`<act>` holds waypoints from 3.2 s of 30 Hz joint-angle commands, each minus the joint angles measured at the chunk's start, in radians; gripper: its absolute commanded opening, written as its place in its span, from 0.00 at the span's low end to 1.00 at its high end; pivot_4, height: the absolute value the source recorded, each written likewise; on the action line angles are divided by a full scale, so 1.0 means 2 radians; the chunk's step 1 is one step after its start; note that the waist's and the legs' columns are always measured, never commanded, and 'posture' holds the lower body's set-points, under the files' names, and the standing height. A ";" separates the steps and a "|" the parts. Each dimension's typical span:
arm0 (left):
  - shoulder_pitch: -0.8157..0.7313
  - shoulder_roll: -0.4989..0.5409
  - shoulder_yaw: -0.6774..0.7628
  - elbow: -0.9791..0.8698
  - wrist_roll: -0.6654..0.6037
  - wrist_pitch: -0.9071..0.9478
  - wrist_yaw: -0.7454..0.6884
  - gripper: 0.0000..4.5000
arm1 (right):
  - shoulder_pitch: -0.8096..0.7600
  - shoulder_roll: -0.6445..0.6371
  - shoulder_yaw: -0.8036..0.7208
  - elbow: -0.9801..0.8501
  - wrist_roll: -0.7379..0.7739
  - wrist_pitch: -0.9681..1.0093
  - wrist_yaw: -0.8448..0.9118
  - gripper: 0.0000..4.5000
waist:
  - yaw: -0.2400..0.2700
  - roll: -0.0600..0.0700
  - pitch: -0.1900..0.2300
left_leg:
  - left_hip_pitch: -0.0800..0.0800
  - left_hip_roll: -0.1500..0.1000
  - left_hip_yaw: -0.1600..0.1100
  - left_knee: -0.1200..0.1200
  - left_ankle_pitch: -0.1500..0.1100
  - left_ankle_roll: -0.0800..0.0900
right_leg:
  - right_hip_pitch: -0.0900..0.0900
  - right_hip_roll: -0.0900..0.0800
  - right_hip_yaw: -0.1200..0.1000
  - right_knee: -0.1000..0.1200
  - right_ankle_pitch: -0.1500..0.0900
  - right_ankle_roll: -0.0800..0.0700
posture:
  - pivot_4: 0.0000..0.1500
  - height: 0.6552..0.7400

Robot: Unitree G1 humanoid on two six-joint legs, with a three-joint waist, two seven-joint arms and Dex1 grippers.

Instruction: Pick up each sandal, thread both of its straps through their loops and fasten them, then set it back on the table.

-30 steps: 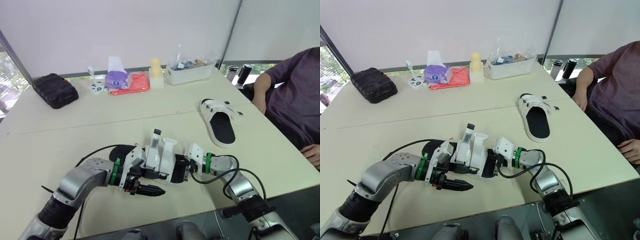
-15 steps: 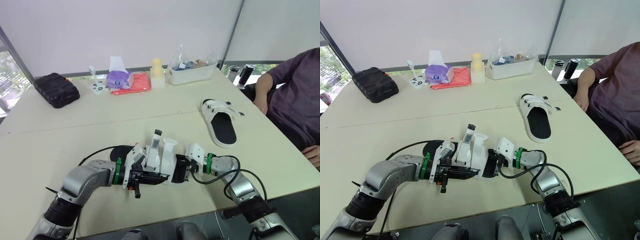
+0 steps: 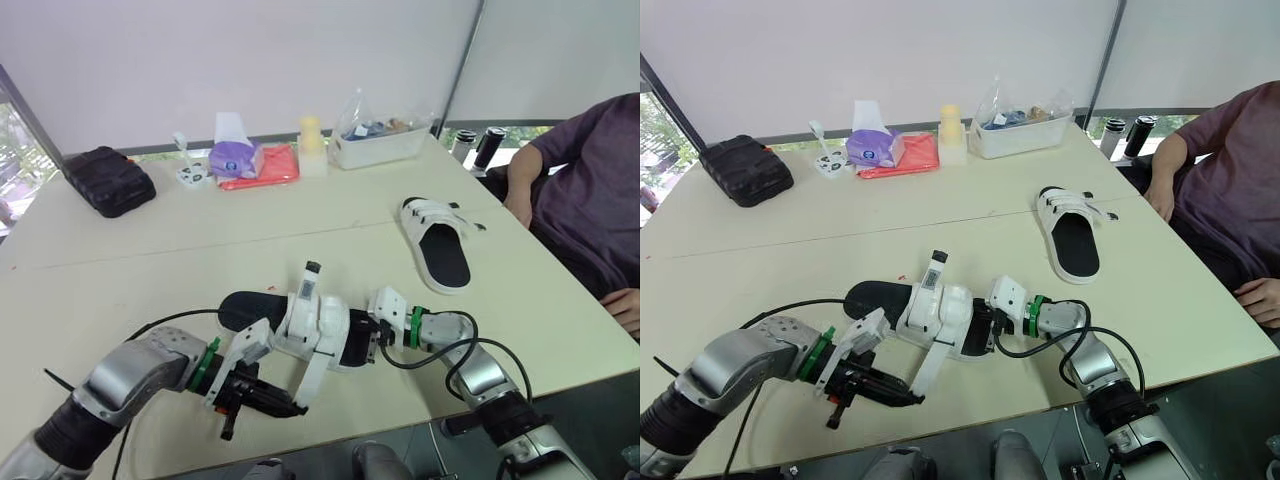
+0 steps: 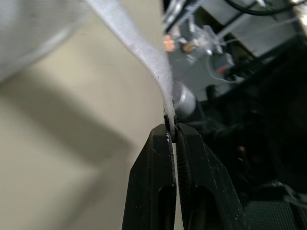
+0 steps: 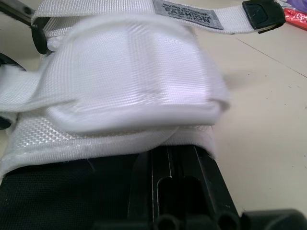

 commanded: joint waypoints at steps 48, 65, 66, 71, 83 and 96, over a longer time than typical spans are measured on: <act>-0.311 -0.183 0.031 0.295 0.089 -0.164 -0.049 0.86 | 0.016 -0.004 0.022 0.048 -0.036 0.022 -0.007 0.00 | 0.001 0.000 0.000 | 0.000 0.000 0.000 0.000 0.000 0.000 | 0.000 0.000 0.000 0.000 0.001 0.001 | 1.00 1.00; -0.332 -0.260 0.008 0.412 0.144 -0.217 -0.101 0.46 | 0.022 -0.006 0.019 0.037 -0.035 0.028 -0.012 0.00 | 0.001 -0.001 0.001 | 0.000 -0.001 0.000 0.001 0.000 0.000 | 0.000 0.000 0.000 0.000 0.001 0.002 | 1.00 1.00; -0.333 -0.262 0.010 0.411 0.142 -0.211 -0.103 0.35 | 0.022 -0.006 0.019 0.037 -0.035 0.028 -0.013 0.00 | 0.001 -0.001 0.001 | 0.000 -0.001 0.000 0.001 0.000 0.000 | 0.000 0.000 0.000 0.000 0.001 0.002 | 1.00 1.00; -0.331 -0.261 0.016 0.400 0.142 -0.204 -0.112 0.01 | 0.023 -0.006 0.019 0.037 -0.034 0.029 -0.014 0.00 | 0.001 -0.001 0.001 | 0.000 -0.001 0.000 0.001 0.000 0.000 | 0.000 0.000 -0.001 0.000 0.001 0.002 | 1.00 1.00; -0.339 -0.255 0.066 0.378 0.111 -0.148 -0.073 0.01 | 0.023 -0.003 0.022 0.038 -0.034 0.028 -0.016 0.00 | 0.002 -0.001 0.001 | 0.000 -0.001 0.000 0.001 0.000 0.000 | 0.000 0.000 -0.001 0.000 0.001 0.002 | 1.00 1.00; -0.350 -0.289 0.038 0.494 0.204 -0.294 -0.033 0.01 | 0.030 -0.002 0.022 0.024 -0.033 0.030 -0.022 0.00 | 0.005 -0.001 0.001 | 0.000 -0.001 0.000 0.001 0.000 0.000 | 0.000 0.000 -0.001 0.000 0.002 0.001 | 1.00 1.00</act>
